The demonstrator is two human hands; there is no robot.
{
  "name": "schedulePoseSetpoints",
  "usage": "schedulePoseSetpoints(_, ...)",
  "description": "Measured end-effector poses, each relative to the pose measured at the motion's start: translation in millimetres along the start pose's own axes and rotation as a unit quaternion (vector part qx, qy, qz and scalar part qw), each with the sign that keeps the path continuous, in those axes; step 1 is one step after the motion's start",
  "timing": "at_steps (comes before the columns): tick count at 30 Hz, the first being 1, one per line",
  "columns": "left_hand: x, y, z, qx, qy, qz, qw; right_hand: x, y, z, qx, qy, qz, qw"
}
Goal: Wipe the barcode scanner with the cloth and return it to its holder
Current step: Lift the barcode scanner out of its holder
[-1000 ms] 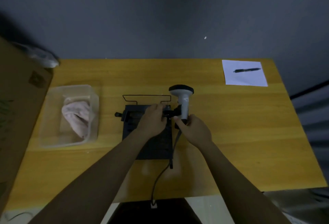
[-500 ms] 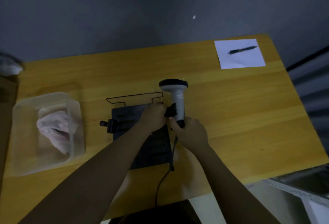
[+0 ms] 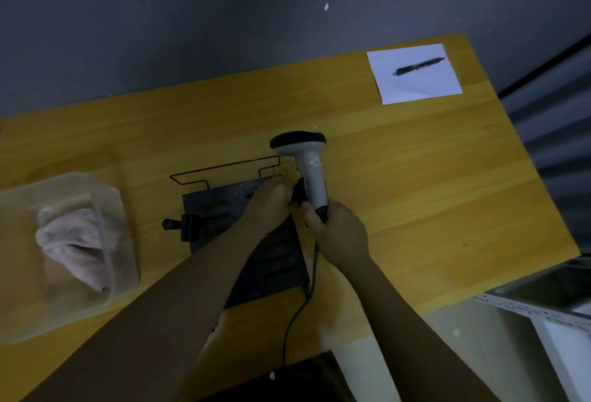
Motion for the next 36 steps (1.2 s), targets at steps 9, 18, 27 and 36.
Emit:
schedulePoseSetpoints(9, -9, 0, -3, 0.038, -0.010, -0.002, 0.999, -14, -8, -8, 0.007, 0.017, -0.039, 0.999)
schedulePoseSetpoints(18, -25, 9, -19, 0.115, -0.038, -0.055, 0.991, -30, -18, -46, 0.090, 0.018, -0.062, 0.994)
schedulePoseSetpoints(27, -103, 40, -83, -0.050, 0.045, -0.082, 0.994, -51, -81, -65, 0.125, -0.044, -0.178, 0.975)
schedulePoseSetpoints(36, -219, 61, -147, -0.358, 0.257, -0.031, 0.897, -80, -161, -41, 0.134, -0.118, -0.287, 0.941)
Point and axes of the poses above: each hand's wrist, its own x-axis towards the middle knuckle, its own z-axis out of the palm, y = z × x, the point moved 9 cm from there along x, towards the middle knuckle, and after that the axes turned 12 degrees about -y, right-handed, at the moved point
